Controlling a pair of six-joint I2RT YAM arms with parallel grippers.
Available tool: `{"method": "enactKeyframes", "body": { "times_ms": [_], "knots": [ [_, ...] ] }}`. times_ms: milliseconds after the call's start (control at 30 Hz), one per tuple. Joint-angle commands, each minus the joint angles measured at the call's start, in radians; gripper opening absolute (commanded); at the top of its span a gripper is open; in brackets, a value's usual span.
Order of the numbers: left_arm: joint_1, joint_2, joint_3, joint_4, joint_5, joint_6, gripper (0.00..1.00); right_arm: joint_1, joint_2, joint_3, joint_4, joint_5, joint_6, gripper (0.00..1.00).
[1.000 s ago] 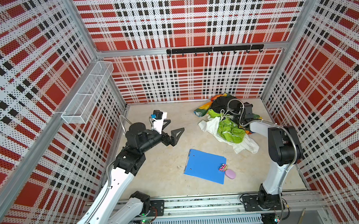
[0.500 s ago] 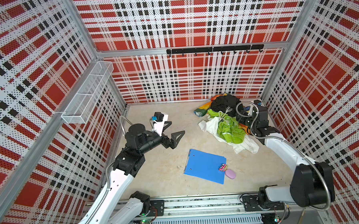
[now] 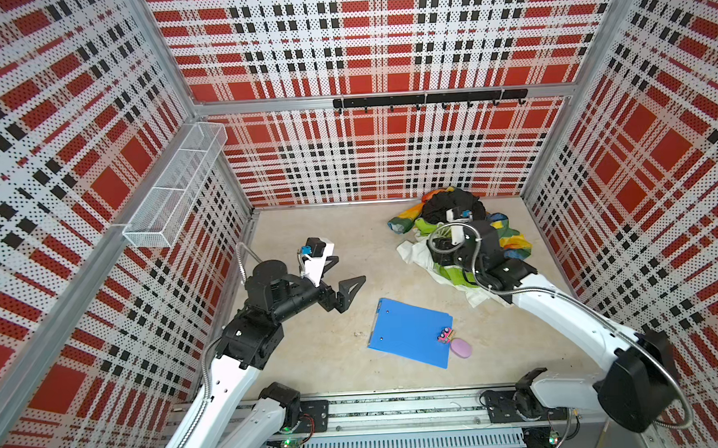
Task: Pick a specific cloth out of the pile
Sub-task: 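Lower the right gripper to the white cloth edge nearest the robot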
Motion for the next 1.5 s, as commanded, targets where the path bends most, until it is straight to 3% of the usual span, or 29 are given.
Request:
{"method": "enactKeyframes", "body": {
  "times_ms": [0, 233, 533, 700, 933, 1100, 1200, 1333, 1467],
  "knots": [
    [-0.033, 0.005, -0.014, -0.049, -0.033, -0.004, 0.99, 0.044, 0.091, 0.06, -0.013, 0.022, -0.033, 0.62],
    [-0.07, 0.014, -0.027, -0.115, -0.132, -0.021, 0.99, 0.066, 0.253, 0.143, -0.063, -0.006, -0.046, 0.73],
    [-0.069, 0.054, -0.016, -0.134, -0.166, -0.014, 0.99, 0.071, 0.43, 0.29, -0.215, 0.009, -0.077, 0.74],
    [-0.069, 0.035, -0.02, -0.135, -0.181, -0.015, 0.99, 0.077, 0.455, 0.302, -0.225, 0.12, -0.083, 0.75],
    [-0.068, 0.01, -0.026, -0.133, -0.222, -0.015, 0.99, 0.077, 0.526, 0.383, -0.32, 0.344, -0.109, 0.86],
    [-0.068, 0.005, -0.027, -0.127, -0.217, -0.016, 0.99, 0.069, 0.612, 0.416, -0.289, 0.388, -0.135, 0.92],
    [-0.068, 0.007, -0.027, -0.126, -0.214, -0.017, 0.99, 0.066, 0.661, 0.436, -0.269, 0.404, -0.148, 0.79],
    [-0.068, 0.005, -0.028, -0.125, -0.216, -0.019, 0.99, 0.054, 0.679, 0.454, -0.248, 0.386, -0.16, 0.36],
    [-0.068, 0.006, -0.028, -0.123, -0.214, -0.02, 0.99, 0.051, 0.616, 0.43, -0.207, 0.319, -0.171, 0.11]
  ]
}}
